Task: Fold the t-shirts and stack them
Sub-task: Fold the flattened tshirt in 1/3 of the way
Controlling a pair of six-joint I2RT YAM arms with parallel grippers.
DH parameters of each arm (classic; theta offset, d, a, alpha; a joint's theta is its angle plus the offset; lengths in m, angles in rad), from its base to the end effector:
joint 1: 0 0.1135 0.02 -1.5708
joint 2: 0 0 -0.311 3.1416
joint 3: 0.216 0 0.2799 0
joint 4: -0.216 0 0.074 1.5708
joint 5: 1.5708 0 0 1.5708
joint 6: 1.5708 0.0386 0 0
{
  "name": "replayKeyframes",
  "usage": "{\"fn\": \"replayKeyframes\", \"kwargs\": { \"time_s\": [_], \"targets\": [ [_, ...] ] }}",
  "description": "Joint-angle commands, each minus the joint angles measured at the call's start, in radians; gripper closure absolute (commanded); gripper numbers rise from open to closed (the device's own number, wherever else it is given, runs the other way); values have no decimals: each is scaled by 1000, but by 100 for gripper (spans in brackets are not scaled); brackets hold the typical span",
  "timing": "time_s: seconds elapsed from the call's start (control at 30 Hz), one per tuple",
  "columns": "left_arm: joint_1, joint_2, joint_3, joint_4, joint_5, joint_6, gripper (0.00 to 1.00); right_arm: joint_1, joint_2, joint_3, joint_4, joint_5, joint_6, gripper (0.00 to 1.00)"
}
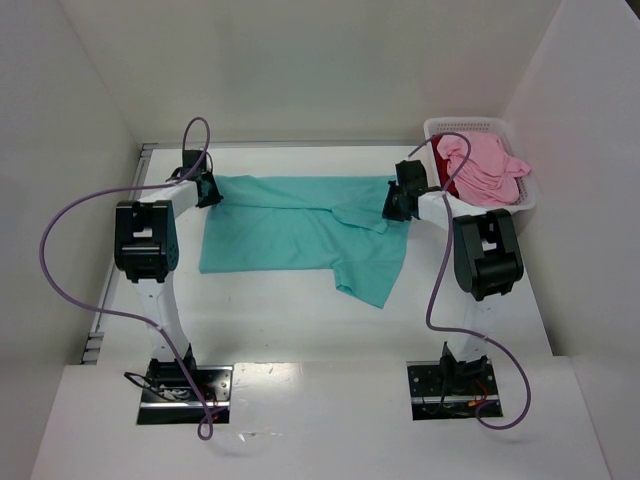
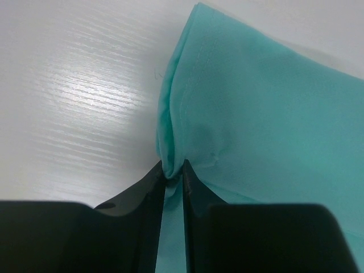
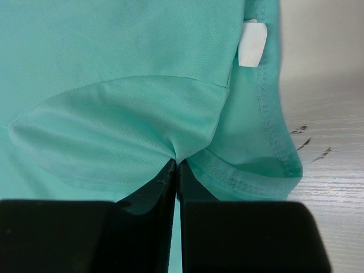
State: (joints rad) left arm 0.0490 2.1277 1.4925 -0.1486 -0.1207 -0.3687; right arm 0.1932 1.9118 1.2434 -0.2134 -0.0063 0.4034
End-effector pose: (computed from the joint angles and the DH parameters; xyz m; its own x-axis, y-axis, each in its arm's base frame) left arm 0.5187 0.0301 0.1843 -0.6095 -0.3881 -0.6913 -0.3789 0.9085 -0.1760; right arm 0.4390 0.0861 0.1973 -0.7736 0.2486 -0.5828 0.1172 0.9601 0.2540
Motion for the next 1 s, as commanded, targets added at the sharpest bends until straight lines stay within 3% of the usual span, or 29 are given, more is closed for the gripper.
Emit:
{"fn": "replayKeyframes", "kwargs": {
  "time_s": [0.0, 0.1, 0.33, 0.7, 0.87, 0.97],
  "targets": [
    [2, -52, -23, 4, 3, 16, 75, -11, -31, 16, -7, 14, -5, 91],
    [2, -61, -32, 4, 12, 16, 72, -11, -11, 16, -7, -11, -5, 86],
    [2, -106, -54, 4, 3, 16, 50, -11, -11, 16, -7, -47, -24, 70],
    [11, -215, -52, 24, -49, 7, 28, -11, -135, 50, 25, -46, -34, 43],
    [11, -201, -90, 76, -30, -3, 26, -11, -154, 15, 78, -37, -43, 38],
    [11, -170, -103, 122, 19, -3, 34, -11, -154, 5, 129, -28, -43, 46]
  ]
}}
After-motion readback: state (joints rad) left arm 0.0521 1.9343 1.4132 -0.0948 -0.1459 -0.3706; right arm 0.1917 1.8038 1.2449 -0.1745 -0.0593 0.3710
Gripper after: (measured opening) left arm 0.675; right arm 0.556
